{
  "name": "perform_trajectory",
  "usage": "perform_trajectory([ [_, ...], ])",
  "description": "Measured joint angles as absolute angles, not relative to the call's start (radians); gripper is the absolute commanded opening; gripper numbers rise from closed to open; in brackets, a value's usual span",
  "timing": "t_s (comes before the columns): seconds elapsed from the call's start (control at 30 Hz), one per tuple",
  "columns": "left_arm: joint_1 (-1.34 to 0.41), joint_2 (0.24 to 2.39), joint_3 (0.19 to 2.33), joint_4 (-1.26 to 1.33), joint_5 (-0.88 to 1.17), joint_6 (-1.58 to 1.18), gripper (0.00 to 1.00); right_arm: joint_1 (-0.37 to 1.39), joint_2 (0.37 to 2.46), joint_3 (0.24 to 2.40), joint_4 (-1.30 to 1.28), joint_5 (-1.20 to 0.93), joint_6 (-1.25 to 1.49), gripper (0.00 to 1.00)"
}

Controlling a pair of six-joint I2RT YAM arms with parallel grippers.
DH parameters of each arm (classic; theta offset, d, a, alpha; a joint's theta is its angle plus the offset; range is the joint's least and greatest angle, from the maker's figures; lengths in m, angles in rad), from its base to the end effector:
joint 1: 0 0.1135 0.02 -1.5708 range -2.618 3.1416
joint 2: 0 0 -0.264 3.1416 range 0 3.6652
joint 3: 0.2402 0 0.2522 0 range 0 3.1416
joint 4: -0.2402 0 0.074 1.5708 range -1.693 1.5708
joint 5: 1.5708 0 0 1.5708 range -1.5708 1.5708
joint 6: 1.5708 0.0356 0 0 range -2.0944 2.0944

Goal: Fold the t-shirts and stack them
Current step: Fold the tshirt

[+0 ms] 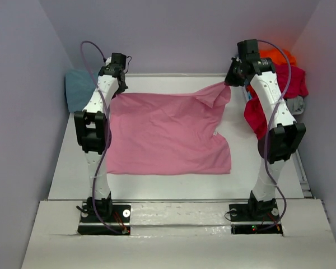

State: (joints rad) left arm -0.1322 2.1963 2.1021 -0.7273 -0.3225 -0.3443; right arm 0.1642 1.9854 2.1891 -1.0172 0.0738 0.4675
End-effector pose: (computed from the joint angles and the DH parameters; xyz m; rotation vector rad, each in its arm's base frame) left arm 0.4946 -0.0544 0.2853 -0.3963 2.3097 0.1526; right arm 0.4240 0.0676 0.3839 0.3960 2.3589 0.2116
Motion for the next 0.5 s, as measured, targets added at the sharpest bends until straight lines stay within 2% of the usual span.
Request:
perform_trajectory([
  [0.17, -0.144, 2.141, 2.065, -0.724, -0.326, -0.345, 0.06, 0.165, 1.892, 2.072, -0.987, 0.073, 0.467, 0.07],
  [0.5, -0.15, 2.056, 2.009, -0.722, -0.345, -0.344, 0.06, 0.172, 1.882, 2.043, -0.969, 0.058, 0.467, 0.07],
])
